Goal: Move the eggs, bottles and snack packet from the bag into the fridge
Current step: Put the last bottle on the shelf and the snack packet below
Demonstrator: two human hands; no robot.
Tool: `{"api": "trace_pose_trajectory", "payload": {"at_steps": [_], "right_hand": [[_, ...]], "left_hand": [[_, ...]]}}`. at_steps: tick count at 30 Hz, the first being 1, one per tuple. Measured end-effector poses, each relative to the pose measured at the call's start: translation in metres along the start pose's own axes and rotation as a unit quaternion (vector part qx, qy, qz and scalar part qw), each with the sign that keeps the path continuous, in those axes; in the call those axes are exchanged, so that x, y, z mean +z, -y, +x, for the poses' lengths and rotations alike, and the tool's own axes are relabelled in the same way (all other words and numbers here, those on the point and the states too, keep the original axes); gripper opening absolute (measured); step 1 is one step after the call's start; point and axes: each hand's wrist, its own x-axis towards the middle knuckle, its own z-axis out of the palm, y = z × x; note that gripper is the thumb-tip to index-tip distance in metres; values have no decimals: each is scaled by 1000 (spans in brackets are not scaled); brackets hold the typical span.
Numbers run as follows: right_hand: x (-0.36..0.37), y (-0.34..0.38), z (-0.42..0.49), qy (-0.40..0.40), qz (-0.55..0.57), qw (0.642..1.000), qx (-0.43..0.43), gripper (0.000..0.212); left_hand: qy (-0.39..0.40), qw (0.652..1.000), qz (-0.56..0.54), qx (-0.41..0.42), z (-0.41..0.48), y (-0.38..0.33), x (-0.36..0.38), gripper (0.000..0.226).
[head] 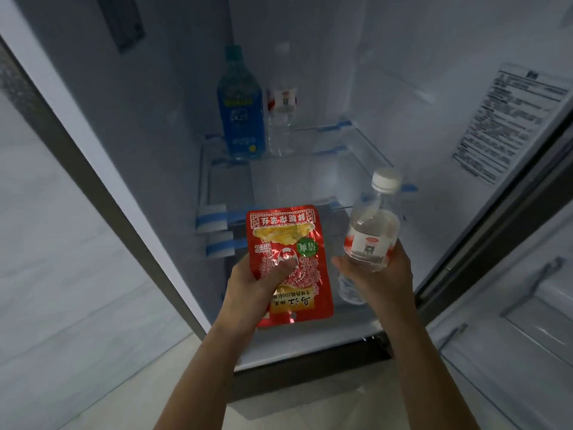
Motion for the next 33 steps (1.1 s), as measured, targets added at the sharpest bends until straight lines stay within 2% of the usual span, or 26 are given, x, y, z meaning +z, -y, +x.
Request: {"api": "trace_pose_trajectory", "payload": {"at_steps": [10, 15, 22, 26, 30, 33], "right_hand": [[7, 61, 91, 18, 65, 996, -57, 55], [20, 78, 142, 31, 55, 995, -76, 56], [53, 77, 203, 66, 73, 992, -77, 58], [70, 67, 230, 83, 67, 992, -70, 55], [83, 59, 247, 102, 58, 991, -56, 64], [89, 53, 258, 112, 64, 990, -50, 62]], "left_hand": [[-50, 996, -2, 71, 57, -62, 11, 32], [-77, 992, 20, 94, 89, -79, 16, 22], [-77, 991, 73, 84, 116, -74, 18, 32], [-91, 992, 51, 74, 124, -69, 15, 31], [-96, 991, 55, 74, 128, -65, 14, 25], [-100, 991, 56, 68, 131, -63, 13, 24]]}}
